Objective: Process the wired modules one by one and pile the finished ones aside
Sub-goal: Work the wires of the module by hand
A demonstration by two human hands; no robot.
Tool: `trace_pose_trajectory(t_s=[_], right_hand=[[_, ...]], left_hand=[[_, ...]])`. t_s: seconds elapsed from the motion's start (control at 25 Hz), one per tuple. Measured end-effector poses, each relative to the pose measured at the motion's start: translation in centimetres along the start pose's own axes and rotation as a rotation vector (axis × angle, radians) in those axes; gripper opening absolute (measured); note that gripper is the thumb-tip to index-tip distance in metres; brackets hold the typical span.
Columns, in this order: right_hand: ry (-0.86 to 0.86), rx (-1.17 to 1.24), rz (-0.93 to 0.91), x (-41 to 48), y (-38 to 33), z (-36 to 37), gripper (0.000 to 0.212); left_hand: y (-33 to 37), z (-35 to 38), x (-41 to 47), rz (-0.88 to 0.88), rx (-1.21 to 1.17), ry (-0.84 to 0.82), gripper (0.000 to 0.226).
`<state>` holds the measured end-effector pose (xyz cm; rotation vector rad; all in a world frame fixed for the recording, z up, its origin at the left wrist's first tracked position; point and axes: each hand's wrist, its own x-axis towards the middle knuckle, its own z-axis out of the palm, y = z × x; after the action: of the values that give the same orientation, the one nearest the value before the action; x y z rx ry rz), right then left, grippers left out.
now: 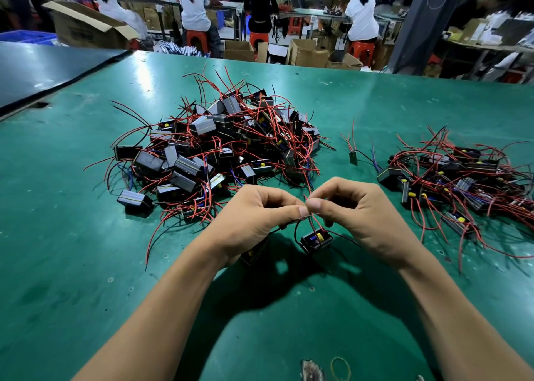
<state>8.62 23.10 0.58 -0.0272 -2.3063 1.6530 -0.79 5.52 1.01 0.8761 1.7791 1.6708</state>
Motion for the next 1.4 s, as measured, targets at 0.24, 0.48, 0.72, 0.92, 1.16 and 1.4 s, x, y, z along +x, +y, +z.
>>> trace_pose_trajectory(t_s=[0.24,0.48,0.72,0.92,1.16,1.4], right_hand=[[-0.007,-0.096,0.078,0.1,-0.2,0.8,0.023],[-0.075,0.022,0.360,0.2,-0.7,0.9,0.022],[-0.064,0.055,0.186,-0.3,-0.7,0.0,0.016],[0.037,-0.169,-0.044,-0.4,-0.1,-0.3,0.020],[0.040,-0.313,-0.205,-0.4,-0.4,0.0,0.004],[0.031,-0.097,0.109,-0.2,-0.3,1.0,0.012]], left_hand=[[0.1,0.0,0.0,0.000,0.085,0.072,0.008],[0.0,0.2,0.0,0.071,0.226,0.074,0.005],[-0.4,-0.2,0.3,0.071,0.199,0.113,0.005],[-0.8,-0.5,0.2,0.039,0.157,0.078,0.006],[-0.8,-0.6,0.1,0.010,0.141,0.042,0.007],[-0.7,-0.4,-0.1,0.059,0.241,0.034,0.006]])
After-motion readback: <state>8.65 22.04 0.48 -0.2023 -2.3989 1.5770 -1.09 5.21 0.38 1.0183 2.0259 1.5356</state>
